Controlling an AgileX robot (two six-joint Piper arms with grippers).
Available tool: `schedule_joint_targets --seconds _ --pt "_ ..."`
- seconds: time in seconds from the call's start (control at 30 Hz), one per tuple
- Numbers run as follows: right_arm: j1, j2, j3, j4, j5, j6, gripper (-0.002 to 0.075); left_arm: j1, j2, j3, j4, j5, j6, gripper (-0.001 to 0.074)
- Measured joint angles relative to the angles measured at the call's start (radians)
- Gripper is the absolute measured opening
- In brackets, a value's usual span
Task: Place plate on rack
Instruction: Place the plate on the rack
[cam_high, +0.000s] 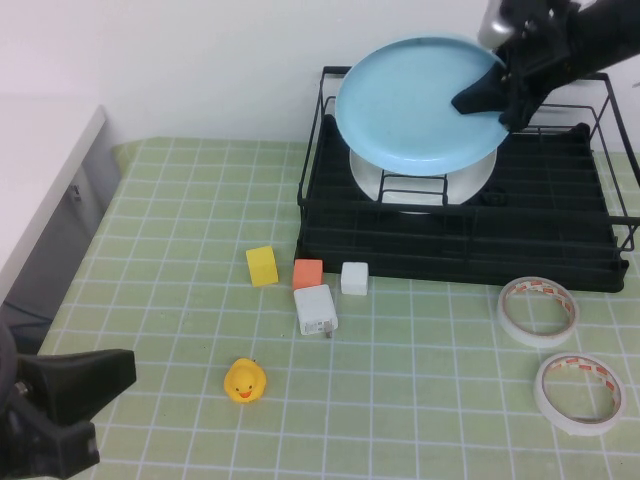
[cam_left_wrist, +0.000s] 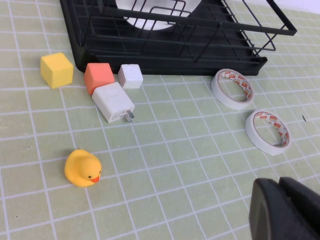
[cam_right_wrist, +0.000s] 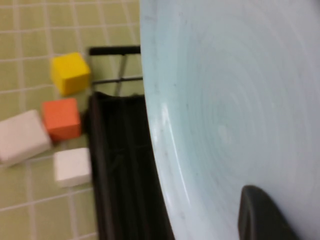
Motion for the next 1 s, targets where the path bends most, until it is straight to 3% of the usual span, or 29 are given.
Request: schedule_joint_targets --seconds 0.3,1.0 --pt "0.0 0.082 -0.002 0.018 -0.209 0.03 0.0143 0.0 -0.001 0.002 0.002 0.005 0.0 0.0" --pt "0.0 0.114 -0.005 0.05 -0.207 -0.077 0.0143 0.0 -0.001 0.01 0.018 0.005 0.0 -0.0001"
